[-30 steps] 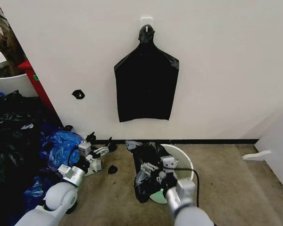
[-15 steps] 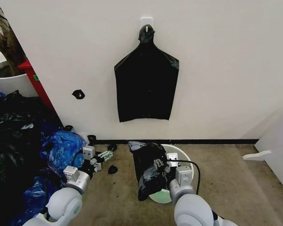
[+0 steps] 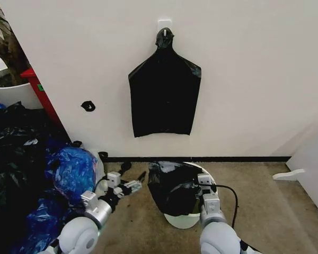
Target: Place the garbage bag over the trash bin.
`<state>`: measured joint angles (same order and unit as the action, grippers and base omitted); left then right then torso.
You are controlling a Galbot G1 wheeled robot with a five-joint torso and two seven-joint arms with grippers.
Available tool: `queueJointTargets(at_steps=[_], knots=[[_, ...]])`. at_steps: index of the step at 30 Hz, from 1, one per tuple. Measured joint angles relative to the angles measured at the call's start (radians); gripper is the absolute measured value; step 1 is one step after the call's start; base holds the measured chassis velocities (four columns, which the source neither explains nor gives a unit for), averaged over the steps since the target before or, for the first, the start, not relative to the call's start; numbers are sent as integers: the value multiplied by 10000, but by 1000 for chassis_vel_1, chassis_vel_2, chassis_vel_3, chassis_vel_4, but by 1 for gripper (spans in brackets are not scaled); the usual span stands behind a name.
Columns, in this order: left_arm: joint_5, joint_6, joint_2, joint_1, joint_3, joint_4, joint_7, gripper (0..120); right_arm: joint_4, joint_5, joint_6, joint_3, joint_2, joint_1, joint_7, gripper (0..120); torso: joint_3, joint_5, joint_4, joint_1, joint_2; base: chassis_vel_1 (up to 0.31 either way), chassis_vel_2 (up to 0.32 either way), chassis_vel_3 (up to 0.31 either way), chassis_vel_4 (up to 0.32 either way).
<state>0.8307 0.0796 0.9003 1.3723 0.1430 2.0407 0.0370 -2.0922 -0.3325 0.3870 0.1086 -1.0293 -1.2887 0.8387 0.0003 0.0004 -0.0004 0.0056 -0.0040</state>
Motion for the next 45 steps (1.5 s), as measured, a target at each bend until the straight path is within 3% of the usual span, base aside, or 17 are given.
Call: queueJointTargets(at_steps=[6,13,26,32,38,45], knots=[[304,1174,260,-523,-1176,232,1138,100,74,7,-153,-113,-65,-301,69,0,0,-2,-1,0,0,0,0,0,0],[124,1835,759,-1154,-1966,-36,2927,97,-43,-91,-249,110,-171,-354,71,0,0,-1,0,0,0,0,0,0,0],[-17,2429,814,-2464,-2613,-66,3431,93,-57,-121,-244,136,-244,-337,69,0,0,-2,0,0,0,0,0,0,0],[-52,3293,1009,-3302,-3311,-288,3839,93,-65,-121,-237,135,-295,-369,69,0,0,-1,-1,1,0,0,0,0,0],[-10,4500,1670,-3982,-4279,-774,5483,93,-217,-121,-228,60,-309,-438,69,0,0,-1,0,0,0,0,0,0,0],[51,5169,2613,-4548,-5029,-1582,7059,94,-301,-129,-224,29,-309,-492,70,0,0,1,-2,0,0,0,0,0,0]])
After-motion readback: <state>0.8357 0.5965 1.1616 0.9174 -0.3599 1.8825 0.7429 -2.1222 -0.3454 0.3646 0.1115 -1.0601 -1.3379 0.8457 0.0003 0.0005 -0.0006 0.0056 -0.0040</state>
